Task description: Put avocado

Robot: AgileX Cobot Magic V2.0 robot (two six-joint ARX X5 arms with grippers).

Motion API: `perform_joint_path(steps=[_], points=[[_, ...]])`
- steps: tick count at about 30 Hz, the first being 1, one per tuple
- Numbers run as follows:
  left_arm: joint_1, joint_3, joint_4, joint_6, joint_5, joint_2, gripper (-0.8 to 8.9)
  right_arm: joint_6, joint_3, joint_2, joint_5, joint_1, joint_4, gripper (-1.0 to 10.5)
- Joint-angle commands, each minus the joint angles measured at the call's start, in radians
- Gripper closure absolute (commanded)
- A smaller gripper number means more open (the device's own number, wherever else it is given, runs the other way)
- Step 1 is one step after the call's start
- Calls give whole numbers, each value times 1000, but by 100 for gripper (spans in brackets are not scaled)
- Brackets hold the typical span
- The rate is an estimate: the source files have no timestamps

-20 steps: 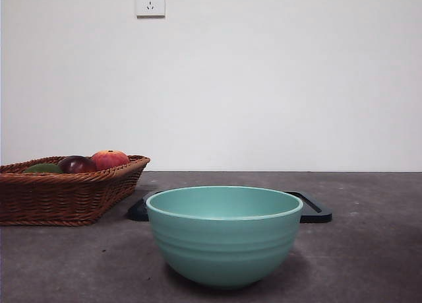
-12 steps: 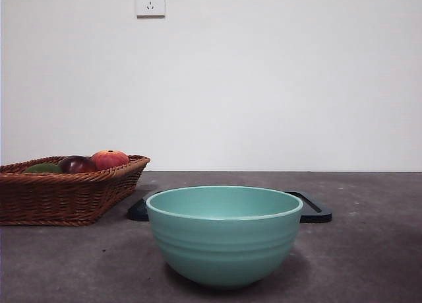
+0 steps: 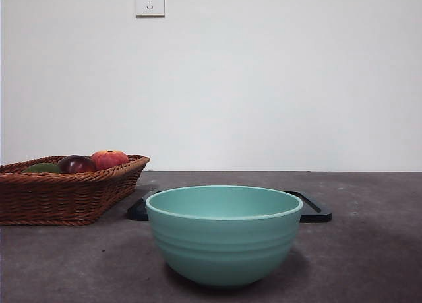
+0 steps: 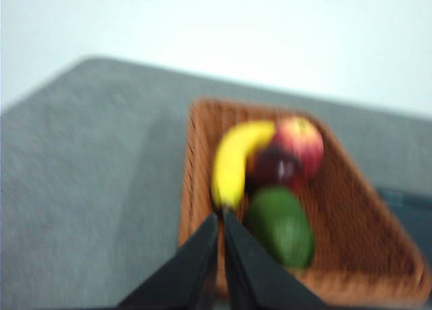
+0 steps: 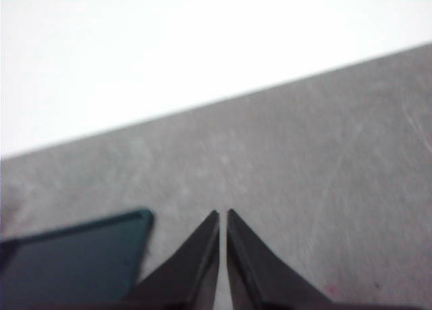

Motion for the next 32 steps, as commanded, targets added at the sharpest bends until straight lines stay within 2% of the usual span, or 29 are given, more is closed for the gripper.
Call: perform_joint_path(steps=[1, 5, 9, 17, 22, 26, 32], points=[[2, 74, 14, -90, -18, 7, 797, 38, 80, 19, 0, 0, -51, 935], [2, 190, 1, -94, -18, 62, 797, 34, 205, 81, -2, 0, -102, 935], [2, 337, -81, -80, -13, 172, 797, 23, 309, 168, -47, 0, -102, 935], [2, 614, -167, -71, 225, 428, 797, -7, 491, 381, -246, 0, -188, 935], [-8, 740, -220, -27, 356, 551, 797, -92, 604, 490, -388, 1, -302, 935], [-48, 810, -295, -20, 418, 607, 797, -174, 690, 552, -471, 19, -421, 935], [-143, 826, -337, -20, 460, 613, 797, -258, 772, 587, -510, 89, -545, 935]])
